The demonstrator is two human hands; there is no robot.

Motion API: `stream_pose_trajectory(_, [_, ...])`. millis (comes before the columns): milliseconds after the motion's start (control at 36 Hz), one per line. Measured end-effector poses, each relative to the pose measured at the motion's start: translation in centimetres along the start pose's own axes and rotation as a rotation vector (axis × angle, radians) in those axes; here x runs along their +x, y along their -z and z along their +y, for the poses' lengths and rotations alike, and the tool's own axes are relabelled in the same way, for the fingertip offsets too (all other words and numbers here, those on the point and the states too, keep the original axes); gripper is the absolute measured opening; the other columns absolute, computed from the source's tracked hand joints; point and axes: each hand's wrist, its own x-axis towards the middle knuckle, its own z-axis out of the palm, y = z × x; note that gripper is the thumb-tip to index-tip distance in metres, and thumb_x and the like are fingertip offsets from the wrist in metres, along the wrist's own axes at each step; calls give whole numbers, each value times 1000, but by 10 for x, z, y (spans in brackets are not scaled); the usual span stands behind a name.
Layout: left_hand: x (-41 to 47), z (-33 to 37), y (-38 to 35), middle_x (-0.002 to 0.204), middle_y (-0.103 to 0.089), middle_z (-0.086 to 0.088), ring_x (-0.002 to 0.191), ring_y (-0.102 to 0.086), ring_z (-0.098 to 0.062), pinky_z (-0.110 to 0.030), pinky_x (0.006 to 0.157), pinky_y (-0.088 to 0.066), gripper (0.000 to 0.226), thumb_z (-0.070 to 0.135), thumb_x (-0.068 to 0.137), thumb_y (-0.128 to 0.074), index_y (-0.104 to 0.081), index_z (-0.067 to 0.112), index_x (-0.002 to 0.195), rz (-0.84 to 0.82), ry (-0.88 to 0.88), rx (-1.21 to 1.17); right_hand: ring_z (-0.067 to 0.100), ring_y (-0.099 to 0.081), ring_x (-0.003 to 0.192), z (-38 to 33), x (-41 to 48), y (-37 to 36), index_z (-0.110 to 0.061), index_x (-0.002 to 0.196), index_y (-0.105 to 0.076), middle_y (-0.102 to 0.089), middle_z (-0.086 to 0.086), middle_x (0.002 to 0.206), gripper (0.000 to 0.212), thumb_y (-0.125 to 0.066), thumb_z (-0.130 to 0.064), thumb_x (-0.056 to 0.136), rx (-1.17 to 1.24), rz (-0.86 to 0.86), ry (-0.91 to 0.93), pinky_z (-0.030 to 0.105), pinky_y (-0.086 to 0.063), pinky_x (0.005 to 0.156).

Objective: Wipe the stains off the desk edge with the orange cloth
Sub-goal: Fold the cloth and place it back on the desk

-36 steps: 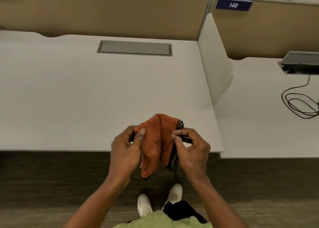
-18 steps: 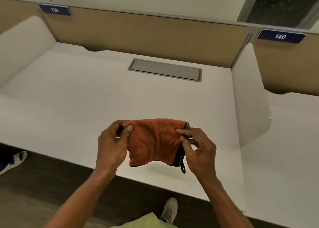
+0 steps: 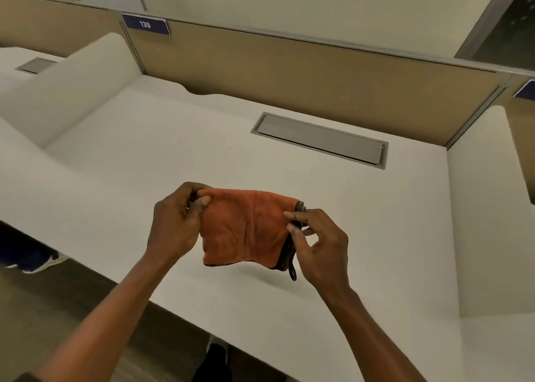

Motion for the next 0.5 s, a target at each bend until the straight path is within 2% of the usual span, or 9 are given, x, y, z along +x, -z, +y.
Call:
stream_pose_trajectory(139, [69, -25, 19, 103, -79, 13, 97, -71, 0, -3, 76, -47, 16, 13, 108, -67, -78, 23, 113, -24, -65, 38, 8, -70, 89, -6, 35, -53, -19, 117, -80, -74, -4, 107, 26, -77, -8, 93, -53, -34, 3, 13, -55, 70])
stream_pose_trajectory(278, [146, -56, 34, 99, -81, 5, 92, -74, -10, -13, 81, -54, 12, 13, 103, -73, -80, 18, 112, -24, -113, 40, 11, -70, 93, -9, 79, -113, -21, 127, -76, -71, -4, 113, 34, -77, -16, 94, -98, -98, -49, 31, -63, 73])
stream_pose_trajectory(333, [178, -71, 37, 97, -80, 4, 88, -73, -11, -7, 78, -50, 12, 12, 102, -74, -81, 16, 111, -31, -127, 52, 13, -71, 92, -7, 98, -136, -22, 129, -74, -70, -4, 115, 36, -77, -18, 93, -127, -126, -79, 36, -64, 75])
stream_pose_trajectory(417, [220, -93, 38, 93, -77, 6, 85, -70, -2, 0, 75, -45, 10, 14, 101, -75, -81, 15, 110, -58, -151, 76, 16, -71, 98, -1, 123, -168, -20, 130, -73, -70, -2, 117, 39, -76, -15, 92, -159, -153, -119, 44, -63, 79])
stream_pose_trajectory(500, [260, -113, 30, 94, -78, 5, 82, -69, -10, 2, 75, -43, 10, 15, 101, -76, -81, 13, 110, -96, -175, 117, 22, -70, 104, 8, 149, -197, -18, 134, -71, -69, 1, 120, 44, -77, -14, 91, -230, -178, -156, 48, -62, 85])
